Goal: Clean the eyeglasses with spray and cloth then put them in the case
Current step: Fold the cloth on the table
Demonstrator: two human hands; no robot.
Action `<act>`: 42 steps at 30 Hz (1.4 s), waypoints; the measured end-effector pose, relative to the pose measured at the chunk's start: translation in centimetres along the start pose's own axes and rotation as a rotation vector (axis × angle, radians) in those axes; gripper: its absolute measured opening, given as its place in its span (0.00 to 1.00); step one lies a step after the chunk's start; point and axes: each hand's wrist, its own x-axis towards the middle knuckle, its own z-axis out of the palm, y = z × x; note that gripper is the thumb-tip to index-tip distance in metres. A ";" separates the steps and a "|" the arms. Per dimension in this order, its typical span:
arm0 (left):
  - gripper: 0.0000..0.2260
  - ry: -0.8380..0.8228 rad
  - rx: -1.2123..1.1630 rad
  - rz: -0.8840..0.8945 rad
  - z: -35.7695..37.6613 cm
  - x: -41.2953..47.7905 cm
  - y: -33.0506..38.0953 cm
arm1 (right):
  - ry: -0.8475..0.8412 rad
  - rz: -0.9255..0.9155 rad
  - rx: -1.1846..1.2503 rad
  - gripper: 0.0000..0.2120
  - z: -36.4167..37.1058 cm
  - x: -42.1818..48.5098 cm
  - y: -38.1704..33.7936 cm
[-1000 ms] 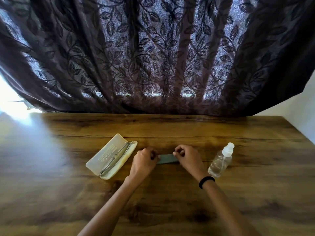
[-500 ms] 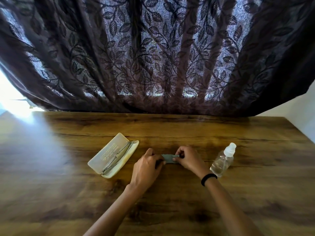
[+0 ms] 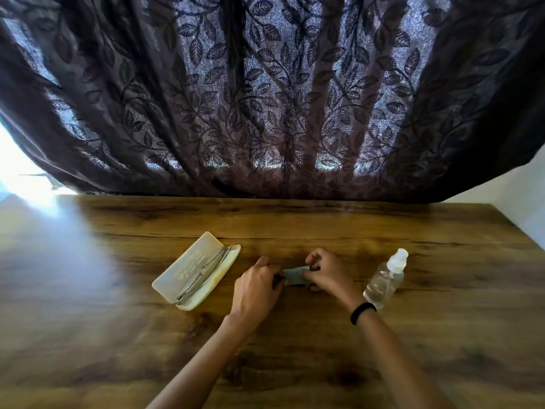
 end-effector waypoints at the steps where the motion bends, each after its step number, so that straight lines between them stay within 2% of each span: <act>1: 0.11 -0.008 -0.004 0.003 0.0 0.0 0.0 | 0.020 0.007 0.011 0.13 0.0 0.0 0.1; 6: 0.10 -0.040 -0.044 0.022 0.1 -0.1 0.0 | 0.156 -0.038 -0.136 0.16 -0.2 -0.3 0.3; 9: 0.09 -0.027 -0.061 0.031 0.1 -0.2 -0.2 | 0.238 -0.109 -0.227 0.20 -0.1 -0.6 -0.1; 14: 0.11 -0.035 -0.069 0.035 -0.1 -0.4 -0.3 | 0.305 -0.283 -0.246 0.26 0.9 -1.6 -1.3; 19: 0.12 -0.035 -0.064 0.021 -0.1 -0.5 -0.4 | 0.265 -0.361 -0.224 0.28 2.5 -2.6 -1.6; 27: 0.10 -0.016 -0.062 -0.015 -0.3 -0.5 -0.6 | 0.140 -0.397 -0.335 0.32 3.4 -3.5 -0.1; 31: 0.07 0.015 -0.069 -0.077 -0.6 -0.4 -0.7 | 0.159 -0.408 -0.211 0.27 2.9 -3.9 0.4; 33: 0.07 0.055 -0.086 -0.098 -0.7 -0.4 -0.6 | 0.240 -0.389 -0.128 0.22 2.6 -3.8 0.4; 36: 0.09 0.098 -0.114 -0.125 -0.8 -0.1 -0.3 | 0.352 -0.325 -0.154 0.14 1.7 -3.1 0.4; 38: 0.11 0.076 -0.109 -0.128 -0.8 0.3 0.0 | 0.337 -0.259 -0.212 0.09 1.3 -2.6 0.5; 42: 0.14 -0.018 -0.061 -0.110 -0.2 0.8 0.4 | 0.236 -0.165 -0.250 0.09 1.4 -1.8 0.7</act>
